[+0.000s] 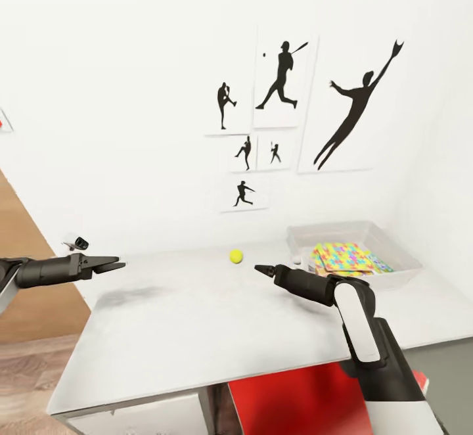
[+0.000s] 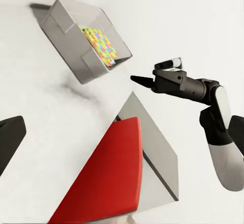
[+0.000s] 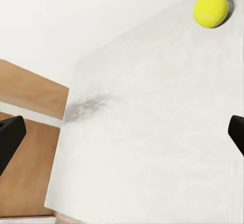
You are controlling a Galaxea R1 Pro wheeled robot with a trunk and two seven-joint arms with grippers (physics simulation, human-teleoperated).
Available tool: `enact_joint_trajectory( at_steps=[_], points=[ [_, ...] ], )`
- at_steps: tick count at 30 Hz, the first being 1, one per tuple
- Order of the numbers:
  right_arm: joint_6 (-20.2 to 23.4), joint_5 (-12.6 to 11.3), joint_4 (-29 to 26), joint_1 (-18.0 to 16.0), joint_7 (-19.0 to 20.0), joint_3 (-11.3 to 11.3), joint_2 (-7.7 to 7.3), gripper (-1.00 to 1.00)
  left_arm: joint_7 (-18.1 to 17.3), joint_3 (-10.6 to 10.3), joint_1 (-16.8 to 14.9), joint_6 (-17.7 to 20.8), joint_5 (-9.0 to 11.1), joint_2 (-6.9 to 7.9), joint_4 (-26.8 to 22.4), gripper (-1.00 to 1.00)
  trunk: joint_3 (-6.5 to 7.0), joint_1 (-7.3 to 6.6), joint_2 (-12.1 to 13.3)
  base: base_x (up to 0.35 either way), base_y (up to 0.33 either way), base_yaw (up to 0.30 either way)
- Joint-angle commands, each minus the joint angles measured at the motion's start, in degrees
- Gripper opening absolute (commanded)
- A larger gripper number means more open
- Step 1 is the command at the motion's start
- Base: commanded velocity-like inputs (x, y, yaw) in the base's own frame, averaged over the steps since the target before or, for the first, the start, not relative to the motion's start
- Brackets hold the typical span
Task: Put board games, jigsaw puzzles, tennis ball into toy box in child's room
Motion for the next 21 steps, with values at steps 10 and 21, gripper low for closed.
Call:
enact_joint_trajectory(
  at_steps=[10,21],
  points=[
    [0.25,0.24,-0.06,-0.05,0.21,-0.17,0.02,1.00,-0.19,-0.24,-0.08,0.34,0.20,0.38,0.37,1.00,-0.56,0.04,-0.14,0.059,0.097,0.124],
    [0.25,0.20,-0.13,-0.05,0.26,-0.45,-0.05,1.00,-0.19,-0.24,-0.08,0.20,0.22,0.44,0.38,1.00,-0.59,0.04,-0.14,0.036,0.052,0.010]
  ],
)
